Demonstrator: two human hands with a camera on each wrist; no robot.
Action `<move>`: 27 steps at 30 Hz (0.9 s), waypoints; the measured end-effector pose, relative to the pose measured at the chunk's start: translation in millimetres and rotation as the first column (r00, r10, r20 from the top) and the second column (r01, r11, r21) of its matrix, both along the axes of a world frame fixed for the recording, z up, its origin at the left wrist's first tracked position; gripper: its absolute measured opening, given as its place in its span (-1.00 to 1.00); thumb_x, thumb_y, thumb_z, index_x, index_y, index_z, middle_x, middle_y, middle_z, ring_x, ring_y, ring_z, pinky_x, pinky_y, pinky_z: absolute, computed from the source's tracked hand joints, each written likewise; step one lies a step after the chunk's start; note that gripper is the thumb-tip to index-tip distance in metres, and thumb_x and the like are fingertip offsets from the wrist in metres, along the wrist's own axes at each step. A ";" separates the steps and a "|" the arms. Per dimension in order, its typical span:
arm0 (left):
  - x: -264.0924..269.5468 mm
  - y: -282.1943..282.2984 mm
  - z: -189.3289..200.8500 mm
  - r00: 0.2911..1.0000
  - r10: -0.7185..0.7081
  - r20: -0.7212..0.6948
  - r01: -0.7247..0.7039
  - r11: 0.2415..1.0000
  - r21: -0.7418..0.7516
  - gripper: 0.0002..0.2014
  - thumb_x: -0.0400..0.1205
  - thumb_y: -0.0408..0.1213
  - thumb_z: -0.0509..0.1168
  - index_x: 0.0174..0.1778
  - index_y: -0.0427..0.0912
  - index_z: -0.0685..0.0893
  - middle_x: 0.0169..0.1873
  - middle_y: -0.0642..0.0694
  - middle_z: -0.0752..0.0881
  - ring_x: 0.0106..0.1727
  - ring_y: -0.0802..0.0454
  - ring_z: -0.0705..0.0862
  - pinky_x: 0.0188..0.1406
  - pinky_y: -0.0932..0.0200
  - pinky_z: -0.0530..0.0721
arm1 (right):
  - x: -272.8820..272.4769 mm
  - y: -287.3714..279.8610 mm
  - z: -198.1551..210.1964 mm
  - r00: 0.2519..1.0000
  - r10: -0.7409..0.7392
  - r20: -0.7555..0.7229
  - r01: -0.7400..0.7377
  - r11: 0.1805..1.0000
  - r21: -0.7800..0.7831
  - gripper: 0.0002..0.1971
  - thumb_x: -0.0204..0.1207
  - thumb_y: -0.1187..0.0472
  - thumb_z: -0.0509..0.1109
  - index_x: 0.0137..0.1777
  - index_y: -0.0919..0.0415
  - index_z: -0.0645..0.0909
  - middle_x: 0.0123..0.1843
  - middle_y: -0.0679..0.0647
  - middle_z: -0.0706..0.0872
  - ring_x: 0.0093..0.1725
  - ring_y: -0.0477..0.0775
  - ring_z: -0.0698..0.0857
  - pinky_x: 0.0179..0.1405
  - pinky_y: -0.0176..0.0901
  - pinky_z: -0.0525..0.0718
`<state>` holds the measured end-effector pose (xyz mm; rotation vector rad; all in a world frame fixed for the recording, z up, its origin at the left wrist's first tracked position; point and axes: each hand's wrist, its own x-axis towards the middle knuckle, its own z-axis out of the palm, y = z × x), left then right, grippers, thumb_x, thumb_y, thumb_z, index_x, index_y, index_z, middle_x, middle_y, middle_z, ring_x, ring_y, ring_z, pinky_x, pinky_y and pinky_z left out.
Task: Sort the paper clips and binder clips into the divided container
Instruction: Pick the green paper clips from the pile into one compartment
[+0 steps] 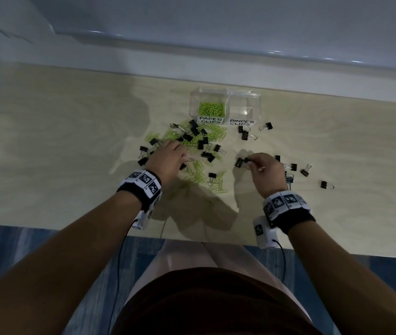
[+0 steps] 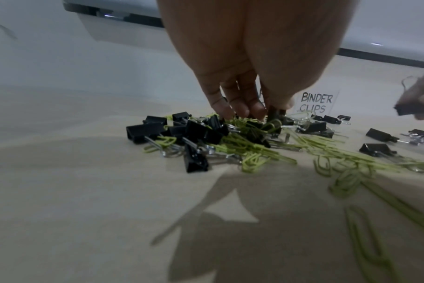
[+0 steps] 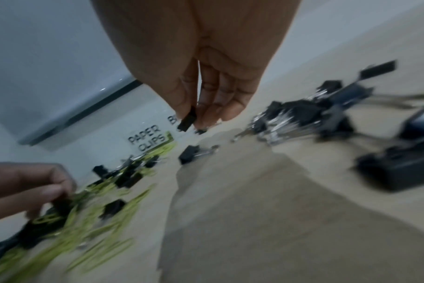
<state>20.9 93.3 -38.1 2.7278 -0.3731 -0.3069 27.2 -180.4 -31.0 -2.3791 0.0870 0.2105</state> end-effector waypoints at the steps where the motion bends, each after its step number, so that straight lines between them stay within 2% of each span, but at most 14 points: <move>1: -0.1 0.8 -0.4 1.000 0.018 0.009 -0.018 1.000 -0.013 -0.87 0.68 -0.36 0.16 -0.03 -0.30 0.60 0.02 -0.21 0.61 0.14 -0.14 0.49 0.13 0.07 0.43 | 0.3 -9.5 -1.1 0.999 -0.029 0.016 0.030 0.999 -0.027 -0.87 0.49 0.34 0.39 0.01 0.28 0.71 -0.06 0.15 0.76 -0.19 -0.05 0.64 -0.18 -0.52 0.51; 3: 0.5 1.9 2.0 0.993 0.119 -0.013 -0.120 0.989 -0.084 -0.85 0.71 -0.33 0.10 -0.06 -0.28 0.55 -0.06 -0.17 0.59 0.04 -0.09 0.48 0.03 0.10 0.43 | -0.9 -24.4 -4.3 0.997 -0.062 0.043 0.067 0.990 -0.125 -0.80 0.48 0.28 0.41 0.08 0.29 0.69 0.01 0.24 0.74 -0.05 0.17 0.68 -0.03 -0.18 0.60; 5: 0.9 2.7 6.2 0.976 0.215 -0.045 -0.220 0.961 -0.167 -0.77 0.74 -0.26 0.03 -0.13 -0.28 0.51 -0.20 -0.14 0.55 -0.14 -0.05 0.48 -0.16 0.10 0.46 | -5.2 -29.8 -6.1 0.995 -0.058 0.079 0.078 0.955 -0.286 -0.71 0.44 0.23 0.44 0.16 0.27 0.65 0.09 0.30 0.67 0.08 0.36 0.60 0.07 0.17 0.61; 7: 1.0 4.9 11.2 0.955 0.289 -0.069 -0.297 0.924 -0.241 -0.70 0.75 -0.20 0.00 -0.11 -0.31 0.52 -0.28 -0.13 0.56 -0.29 -0.02 0.50 -0.31 0.11 0.49 | -11.6 -22.1 -4.7 0.993 -0.014 0.121 0.060 0.922 -0.384 -0.69 0.40 0.26 0.43 0.16 0.23 0.62 0.12 0.29 0.61 0.09 0.37 0.55 0.08 0.32 0.56; 8: 0.5 7.6 13.7 0.942 0.324 -0.083 -0.335 0.904 -0.267 -0.70 0.75 -0.20 0.00 -0.09 -0.32 0.53 -0.27 -0.11 0.59 -0.30 -0.01 0.53 -0.31 0.14 0.51 | -14.1 -13.8 -2.3 0.991 0.038 0.131 0.017 0.918 -0.395 -0.70 0.38 0.31 0.42 0.14 0.19 0.63 0.12 0.25 0.61 0.09 0.34 0.55 0.08 0.34 0.55; 10: -1.8 15.8 16.1 0.918 0.388 -0.081 -0.394 0.872 -0.289 -0.72 0.75 -0.22 0.01 -0.07 -0.30 0.55 -0.24 -0.09 0.63 -0.28 -0.01 0.60 -0.28 0.16 0.57 | -18.2 6.4 -0.1 0.969 0.221 0.114 -0.160 0.906 -0.391 -0.67 0.33 0.43 0.38 0.06 0.12 0.67 0.08 0.15 0.64 0.05 0.27 0.59 0.05 0.33 0.58; 13: -8.1 36.5 14.1 0.867 0.495 -0.066 -0.494 0.832 -0.252 -0.73 0.75 -0.21 0.01 -0.08 -0.29 0.53 -0.28 -0.10 0.61 -0.32 -0.02 0.57 -0.34 0.15 0.52 | -21.5 35.6 1.1 0.865 0.501 -0.003 -0.465 0.801 -0.376 -0.58 0.32 0.48 0.33 0.09 0.05 0.69 0.09 0.09 0.64 0.04 0.23 0.56 0.01 0.24 0.58; 16: -16.6 59.0 7.1 0.824 0.561 -0.078 -0.565 0.805 -0.179 -0.73 0.74 -0.25 0.04 -0.11 -0.33 0.55 -0.31 -0.21 0.64 -0.34 -0.11 0.56 -0.38 0.11 0.46 | -20.3 54.0 -1.8 0.804 0.587 -0.096 -0.576 0.729 -0.369 -0.52 0.38 0.47 0.34 0.23 0.00 0.63 0.21 0.08 0.57 0.14 0.25 0.49 0.10 0.23 0.51; 19: -23.5 68.9 2.4 0.834 0.547 -0.065 -0.550 0.818 -0.170 -0.70 0.74 -0.22 0.05 -0.12 -0.35 0.58 -0.29 -0.29 0.69 -0.32 -0.19 0.62 -0.35 0.03 0.56 | -17.3 61.6 -4.6 0.783 0.612 -0.107 -0.599 0.698 -0.392 -0.62 0.46 0.35 0.38 0.23 -0.03 0.62 0.25 0.08 0.55 0.17 0.26 0.49 0.13 0.23 0.51; 21: -25.7 62.3 5.9 0.843 0.533 -0.074 -0.535 0.815 -0.222 -0.71 0.74 -0.22 0.07 -0.11 -0.31 0.60 -0.28 -0.23 0.70 -0.30 -0.13 0.62 -0.32 0.11 0.53 | -14.0 65.0 -2.0 0.793 0.604 -0.084 -0.589 0.724 -0.359 -0.68 0.46 0.33 0.36 0.18 0.01 0.65 0.22 0.10 0.56 0.15 0.25 0.50 0.12 0.20 0.52; 23: -26.4 46.9 13.3 0.869 0.488 -0.083 -0.491 0.827 -0.273 -0.73 0.74 -0.21 0.09 -0.10 -0.26 0.62 -0.27 -0.14 0.68 -0.28 -0.06 0.61 -0.28 0.14 0.51 | -10.6 71.9 4.2 0.834 0.552 -0.005 -0.540 0.813 -0.218 -0.72 0.44 0.34 0.35 0.13 0.12 0.67 0.13 0.13 0.61 0.07 0.23 0.57 0.07 0.13 0.57; 25: -27.2 27.7 22.7 0.915 0.393 -0.088 -0.401 0.871 -0.284 -0.73 0.74 -0.20 0.08 -0.09 -0.26 0.62 -0.28 -0.12 0.67 -0.28 -0.05 0.60 -0.27 0.08 0.54 | -6.4 84.1 15.4 0.901 0.430 0.049 -0.431 0.902 0.009 -0.78 0.50 0.28 0.34 0.11 0.16 0.68 0.02 0.11 0.67 -0.04 0.11 0.64 -0.02 -0.06 0.62; 27: -28.1 10.7 28.4 0.948 0.305 -0.095 -0.319 0.909 -0.268 -0.72 0.74 -0.21 0.06 -0.10 -0.28 0.61 -0.28 -0.14 0.66 -0.28 -0.06 0.58 -0.27 0.03 0.53 | 0.3 97.0 28.6 0.949 0.317 -0.009 -0.310 0.933 0.182 -0.84 0.56 0.19 0.34 0.06 0.16 0.70 -0.10 0.02 0.71 -0.18 -0.05 0.65 -0.17 -0.28 0.60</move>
